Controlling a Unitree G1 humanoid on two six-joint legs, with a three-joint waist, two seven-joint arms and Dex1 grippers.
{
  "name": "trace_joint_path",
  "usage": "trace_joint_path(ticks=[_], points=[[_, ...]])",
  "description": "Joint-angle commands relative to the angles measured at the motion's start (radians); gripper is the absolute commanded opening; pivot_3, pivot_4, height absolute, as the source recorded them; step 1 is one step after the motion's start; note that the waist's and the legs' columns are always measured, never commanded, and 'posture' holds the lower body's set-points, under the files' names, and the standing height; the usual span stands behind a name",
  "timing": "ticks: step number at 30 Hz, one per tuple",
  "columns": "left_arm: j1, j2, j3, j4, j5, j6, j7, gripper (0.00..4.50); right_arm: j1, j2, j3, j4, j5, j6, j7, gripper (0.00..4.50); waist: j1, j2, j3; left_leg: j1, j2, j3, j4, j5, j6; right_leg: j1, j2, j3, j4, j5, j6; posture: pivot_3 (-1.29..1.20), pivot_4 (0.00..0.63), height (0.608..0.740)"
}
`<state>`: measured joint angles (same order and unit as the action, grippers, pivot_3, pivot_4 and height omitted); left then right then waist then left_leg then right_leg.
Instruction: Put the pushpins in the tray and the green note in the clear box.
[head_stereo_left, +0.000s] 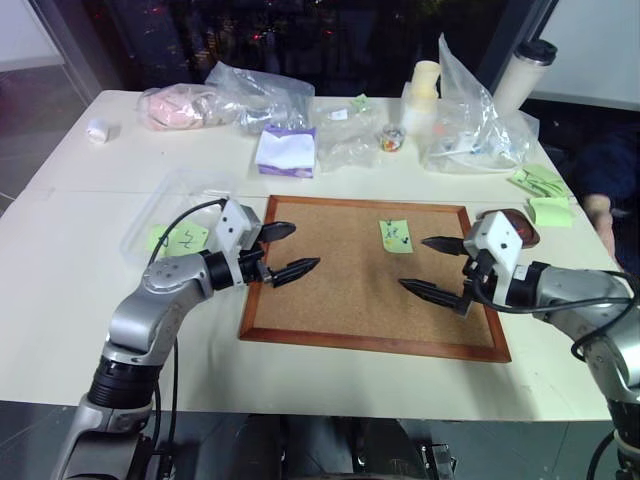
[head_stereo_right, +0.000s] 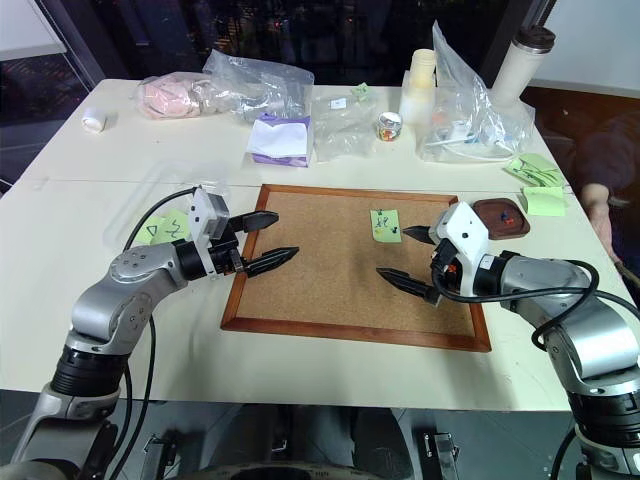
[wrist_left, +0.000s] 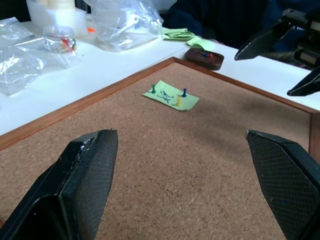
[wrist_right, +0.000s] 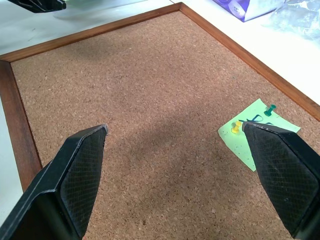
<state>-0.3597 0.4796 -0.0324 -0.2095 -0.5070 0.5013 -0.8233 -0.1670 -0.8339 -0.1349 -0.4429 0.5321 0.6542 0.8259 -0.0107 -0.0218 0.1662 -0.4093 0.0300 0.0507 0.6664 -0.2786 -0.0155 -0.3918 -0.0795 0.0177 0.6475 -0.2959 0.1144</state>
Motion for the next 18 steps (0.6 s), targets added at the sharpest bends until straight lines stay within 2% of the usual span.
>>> trace_joint_path(ticks=[1,18], points=[[0.002,0.005,0.016,-0.028,-0.017,0.003,-0.005,4.48,-0.015,-0.015,-0.029,-0.012,0.003,-0.009,0.004,4.50,0.000,0.000,0.000,0.000,0.000,0.000,0.000,0.000,0.000,0.000,0.000,0.000,0.000,0.000,0.000,0.00,0.150,0.740],[0.002,-0.011,-0.025,-0.029,0.013,0.001,-0.003,4.48,-0.029,-0.012,-0.028,-0.006,-0.004,-0.009,-0.002,4.50,0.000,0.000,0.000,0.000,0.000,0.000,0.000,0.000,0.000,0.000,0.000,0.000,0.000,0.000,0.000,0.00,0.150,0.740]])
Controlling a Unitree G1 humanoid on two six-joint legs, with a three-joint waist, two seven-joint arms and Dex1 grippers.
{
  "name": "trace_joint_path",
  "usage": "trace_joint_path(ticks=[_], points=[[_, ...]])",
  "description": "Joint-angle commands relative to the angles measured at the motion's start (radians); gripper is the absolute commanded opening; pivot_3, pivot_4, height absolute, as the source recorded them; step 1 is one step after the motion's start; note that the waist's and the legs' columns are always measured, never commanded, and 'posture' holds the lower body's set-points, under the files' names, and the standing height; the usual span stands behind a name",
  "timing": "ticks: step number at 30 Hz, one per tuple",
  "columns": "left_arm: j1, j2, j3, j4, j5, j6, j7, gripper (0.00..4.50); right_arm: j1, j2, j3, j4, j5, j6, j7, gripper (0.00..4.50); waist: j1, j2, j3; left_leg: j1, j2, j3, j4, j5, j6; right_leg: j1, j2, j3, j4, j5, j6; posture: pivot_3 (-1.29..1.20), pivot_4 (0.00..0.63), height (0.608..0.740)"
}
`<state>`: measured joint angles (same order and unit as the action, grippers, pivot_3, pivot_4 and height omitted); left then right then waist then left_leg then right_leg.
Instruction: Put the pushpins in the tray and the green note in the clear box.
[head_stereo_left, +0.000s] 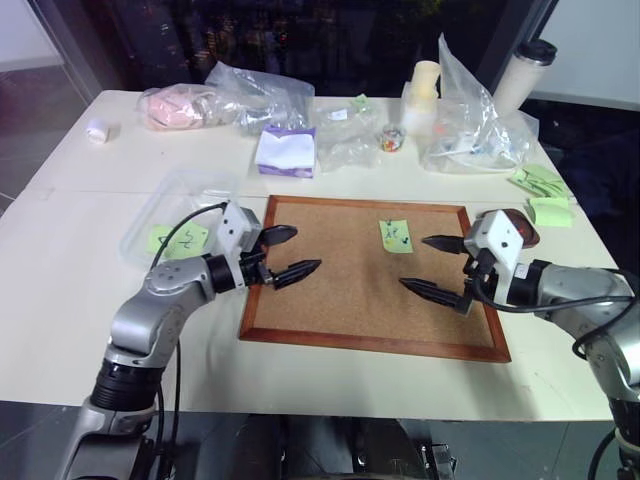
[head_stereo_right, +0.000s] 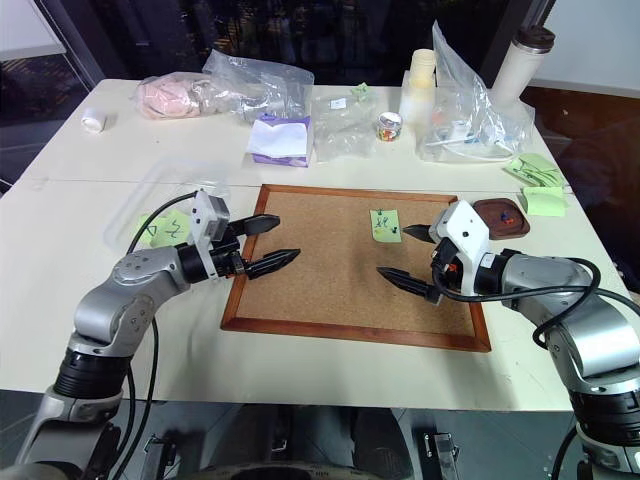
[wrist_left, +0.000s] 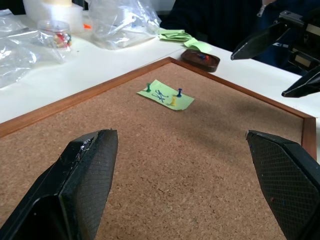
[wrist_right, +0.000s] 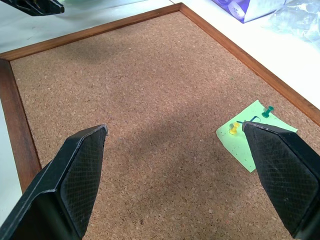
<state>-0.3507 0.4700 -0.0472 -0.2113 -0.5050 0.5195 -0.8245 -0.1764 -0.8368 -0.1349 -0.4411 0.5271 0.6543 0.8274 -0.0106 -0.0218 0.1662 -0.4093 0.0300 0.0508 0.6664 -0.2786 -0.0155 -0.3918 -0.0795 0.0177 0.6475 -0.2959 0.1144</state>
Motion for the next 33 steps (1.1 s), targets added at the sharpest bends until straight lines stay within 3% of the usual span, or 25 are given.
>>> trace_joint_path(ticks=[1,6,8,10,16,23,31,33], points=[[-0.009,-0.003,-0.013,-0.024,0.016,-0.021,-0.001,4.48,-0.018,-0.009,-0.029,-0.008,0.000,-0.010,-0.004,4.50,0.000,0.000,0.000,0.000,0.000,0.000,0.000,0.000,0.000,0.000,0.000,0.000,0.000,0.000,0.000,0.00,0.150,0.740],[-0.020,-0.024,-0.023,-0.013,0.027,-0.031,0.009,4.48,-0.011,-0.008,-0.031,-0.015,0.000,-0.010,-0.009,4.50,0.000,0.000,0.000,0.000,0.000,0.000,0.000,0.000,0.000,0.000,0.000,0.000,0.000,0.000,0.000,0.00,0.150,0.740],[-0.027,-0.039,-0.032,-0.003,0.042,-0.045,0.012,3.95,-0.014,-0.003,-0.027,-0.013,-0.003,-0.012,-0.015,4.50,0.000,0.000,0.000,0.000,0.000,0.000,0.000,0.000,0.000,0.000,0.000,0.000,0.000,0.000,0.000,0.00,0.150,0.740],[-0.028,-0.052,-0.044,0.004,0.056,-0.059,0.006,3.13,-0.022,0.005,-0.022,-0.009,-0.006,-0.015,-0.025,4.50,0.001,0.000,0.000,0.000,0.000,0.000,0.000,0.000,0.000,0.000,0.000,0.000,0.000,0.000,0.000,0.00,0.150,0.740],[-0.046,-0.118,-0.104,0.063,0.108,-0.117,0.014,0.11,-0.064,0.035,-0.008,0.035,-0.022,-0.019,-0.058,4.50,0.000,0.000,0.000,0.000,-0.001,0.000,0.000,0.000,0.000,0.000,0.000,0.000,0.000,0.000,0.000,0.00,0.150,0.740],[-0.098,-0.258,-0.206,0.337,0.296,-0.347,0.093,0.04,-0.263,0.147,0.083,0.243,-0.146,0.021,-0.214,4.50,-0.001,0.000,0.000,0.001,-0.003,0.001,0.001,0.000,0.000,0.000,0.000,0.000,0.001,0.000,0.000,0.00,0.150,0.740],[-0.085,-0.318,-0.214,0.460,0.344,-0.429,0.107,0.04,-0.448,0.259,0.176,0.481,-0.267,0.022,-0.296,4.50,0.001,0.001,0.000,-0.001,-0.002,0.002,0.000,0.000,0.000,-0.002,0.000,0.000,0.001,0.000,0.000,0.00,0.150,0.740],[-0.086,-0.320,-0.207,0.478,0.350,-0.438,0.113,0.00,-0.468,0.270,0.191,0.532,-0.294,0.001,-0.297,3.96,0.001,0.001,-0.001,-0.001,-0.002,0.002,0.000,0.000,0.000,-0.002,-0.001,0.000,0.001,0.000,0.000,0.00,0.150,0.740]])
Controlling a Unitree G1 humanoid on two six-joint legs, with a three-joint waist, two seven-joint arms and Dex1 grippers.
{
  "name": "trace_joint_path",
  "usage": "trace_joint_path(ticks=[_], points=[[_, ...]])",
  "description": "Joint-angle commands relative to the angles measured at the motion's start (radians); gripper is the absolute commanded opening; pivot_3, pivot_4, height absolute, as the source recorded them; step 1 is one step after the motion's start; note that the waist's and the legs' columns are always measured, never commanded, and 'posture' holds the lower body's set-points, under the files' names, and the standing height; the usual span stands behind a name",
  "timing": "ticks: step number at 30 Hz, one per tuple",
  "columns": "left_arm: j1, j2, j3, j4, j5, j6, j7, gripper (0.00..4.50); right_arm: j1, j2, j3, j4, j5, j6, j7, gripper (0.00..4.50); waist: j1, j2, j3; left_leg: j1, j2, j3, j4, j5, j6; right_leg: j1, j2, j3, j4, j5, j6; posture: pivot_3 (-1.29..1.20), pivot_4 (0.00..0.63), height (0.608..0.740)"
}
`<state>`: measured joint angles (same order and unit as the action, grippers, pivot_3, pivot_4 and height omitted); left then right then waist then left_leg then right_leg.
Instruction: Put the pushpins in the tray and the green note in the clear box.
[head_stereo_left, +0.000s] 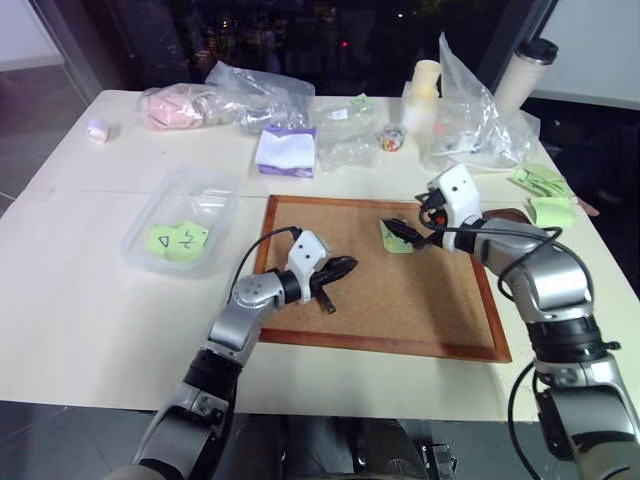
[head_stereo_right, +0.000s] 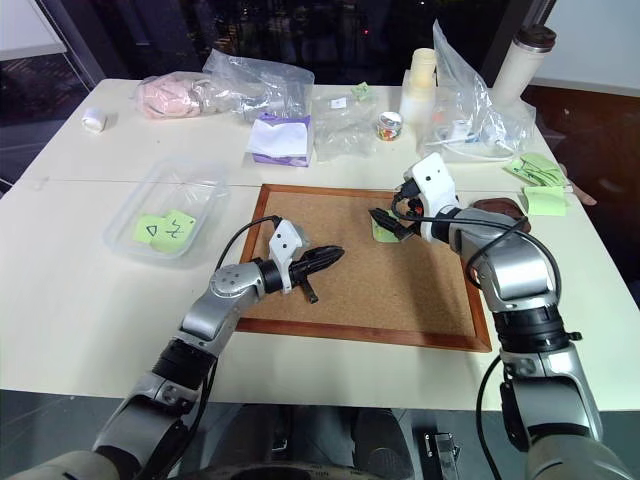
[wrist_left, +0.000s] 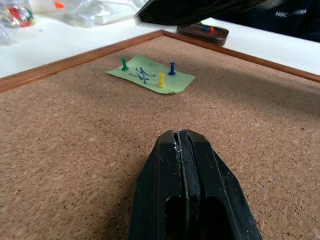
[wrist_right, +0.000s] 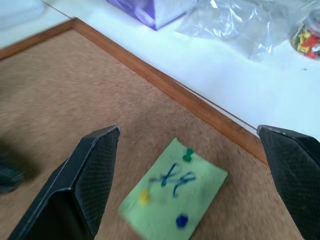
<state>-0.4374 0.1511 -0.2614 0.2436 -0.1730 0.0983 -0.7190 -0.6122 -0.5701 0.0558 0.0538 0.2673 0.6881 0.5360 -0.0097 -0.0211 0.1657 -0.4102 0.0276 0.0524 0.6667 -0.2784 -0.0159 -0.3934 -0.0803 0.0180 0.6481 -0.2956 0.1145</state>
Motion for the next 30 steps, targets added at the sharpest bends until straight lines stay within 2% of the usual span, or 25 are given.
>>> trace_joint_path(ticks=[1,3,30], points=[[0.000,-0.001,0.008,0.030,0.023,-0.022,0.012,0.00,-0.038,0.007,0.006,0.055,-0.043,-0.041,0.000,3.62,0.000,0.000,0.000,0.000,0.000,0.000,0.000,0.000,0.000,0.000,0.000,0.000,0.000,0.000,0.000,0.00,0.150,0.740],[-0.002,0.002,0.006,0.042,0.040,-0.033,0.021,0.00,-0.045,0.013,0.013,0.076,-0.047,-0.047,0.018,2.63,-0.001,0.001,0.000,0.000,0.000,0.000,0.000,0.000,0.000,0.000,0.000,0.000,0.000,0.000,0.000,0.00,0.150,0.740],[0.048,0.006,0.005,0.013,0.074,-0.037,0.046,0.00,-0.135,0.094,0.042,0.418,-0.179,-0.251,0.081,2.63,-0.008,0.004,-0.003,0.002,0.000,0.000,0.000,0.000,0.000,0.001,0.001,0.000,0.002,0.000,0.000,0.00,0.150,0.740]])
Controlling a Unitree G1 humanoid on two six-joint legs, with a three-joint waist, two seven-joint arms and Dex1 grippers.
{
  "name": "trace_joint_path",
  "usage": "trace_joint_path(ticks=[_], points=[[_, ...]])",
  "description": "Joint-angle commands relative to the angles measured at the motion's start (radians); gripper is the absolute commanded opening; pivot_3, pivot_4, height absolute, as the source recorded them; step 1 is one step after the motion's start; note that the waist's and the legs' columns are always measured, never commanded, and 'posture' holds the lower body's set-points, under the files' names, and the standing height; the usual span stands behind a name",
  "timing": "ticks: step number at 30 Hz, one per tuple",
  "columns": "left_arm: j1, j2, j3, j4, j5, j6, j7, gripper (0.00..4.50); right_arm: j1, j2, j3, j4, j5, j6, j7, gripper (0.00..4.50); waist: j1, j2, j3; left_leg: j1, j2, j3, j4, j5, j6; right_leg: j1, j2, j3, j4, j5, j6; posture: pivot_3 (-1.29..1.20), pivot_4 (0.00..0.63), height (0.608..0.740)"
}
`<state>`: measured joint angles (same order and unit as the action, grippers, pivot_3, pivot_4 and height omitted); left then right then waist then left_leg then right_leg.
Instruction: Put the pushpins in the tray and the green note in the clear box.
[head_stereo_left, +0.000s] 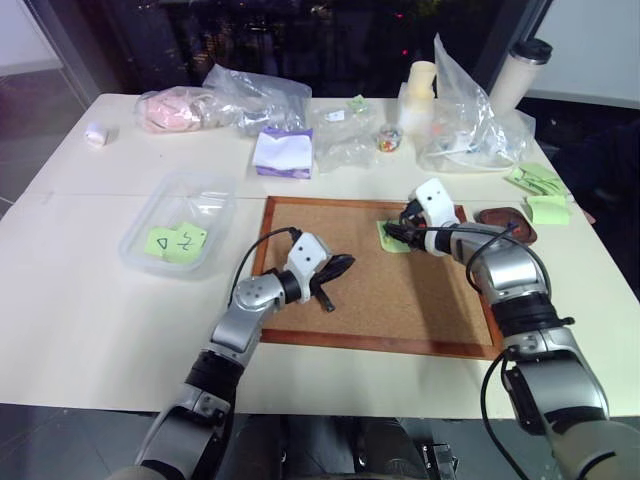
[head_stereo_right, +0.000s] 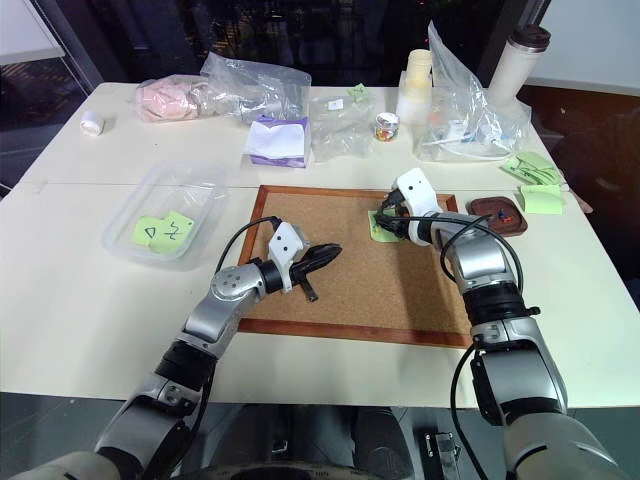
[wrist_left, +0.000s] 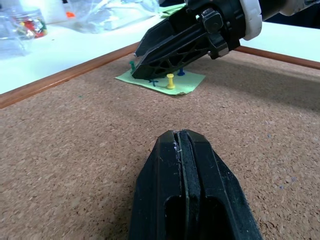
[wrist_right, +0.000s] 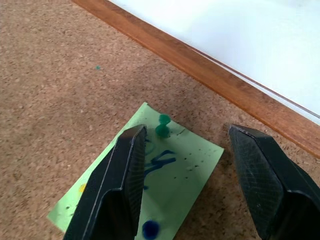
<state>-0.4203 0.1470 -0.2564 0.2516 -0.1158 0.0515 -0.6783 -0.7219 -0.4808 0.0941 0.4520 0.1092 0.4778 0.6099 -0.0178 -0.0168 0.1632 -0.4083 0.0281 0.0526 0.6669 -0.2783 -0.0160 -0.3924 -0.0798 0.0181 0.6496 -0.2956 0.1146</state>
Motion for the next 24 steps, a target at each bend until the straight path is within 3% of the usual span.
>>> trace_joint_path(ticks=[1,5,8,11,12,24], points=[[0.033,0.011,0.000,0.004,0.018,0.009,0.009,0.00,-0.027,0.007,0.005,0.027,-0.026,-0.048,0.010,2.63,0.000,0.000,0.000,0.000,0.000,0.000,0.000,0.000,0.000,0.000,0.000,0.000,0.000,0.000,0.000,0.00,0.150,0.740],[0.037,0.014,0.006,-0.004,0.014,0.017,0.014,0.00,-0.029,0.017,0.008,0.035,-0.034,-0.066,0.028,2.63,-0.002,0.000,0.000,0.000,0.000,0.000,0.000,0.000,0.000,0.000,0.000,0.000,0.000,0.000,0.000,0.00,0.150,0.740],[0.042,0.021,0.007,-0.006,0.015,0.015,0.011,0.00,-0.036,0.019,0.010,0.051,-0.046,-0.077,0.033,1.85,-0.002,0.000,0.000,0.000,0.000,0.000,0.000,0.000,0.000,0.000,0.000,0.000,0.000,0.000,0.000,0.00,0.150,0.740],[0.049,0.026,0.009,-0.009,0.014,0.014,0.011,0.00,-0.031,0.021,0.018,0.048,-0.053,-0.081,0.039,0.21,-0.002,0.001,0.000,0.000,0.000,0.000,0.000,0.000,0.000,0.000,0.000,0.000,0.000,0.000,0.000,0.00,0.150,0.740],[0.050,0.026,0.012,-0.004,0.016,0.012,0.016,0.00,-0.028,0.023,0.017,0.043,-0.050,-0.075,0.042,0.09,-0.002,0.001,0.000,0.000,0.000,0.000,0.000,0.000,0.000,0.000,0.000,0.000,0.000,0.000,0.000,0.00,0.150,0.740],[0.059,0.028,-0.053,0.021,0.079,0.011,0.023,0.00,0.004,0.014,-0.034,-0.057,-0.034,-0.068,0.019,0.09,0.003,0.003,-0.002,0.001,0.000,0.000,0.000,0.000,0.000,0.001,0.000,0.000,0.000,0.000,0.000,0.00,0.150,0.740]])
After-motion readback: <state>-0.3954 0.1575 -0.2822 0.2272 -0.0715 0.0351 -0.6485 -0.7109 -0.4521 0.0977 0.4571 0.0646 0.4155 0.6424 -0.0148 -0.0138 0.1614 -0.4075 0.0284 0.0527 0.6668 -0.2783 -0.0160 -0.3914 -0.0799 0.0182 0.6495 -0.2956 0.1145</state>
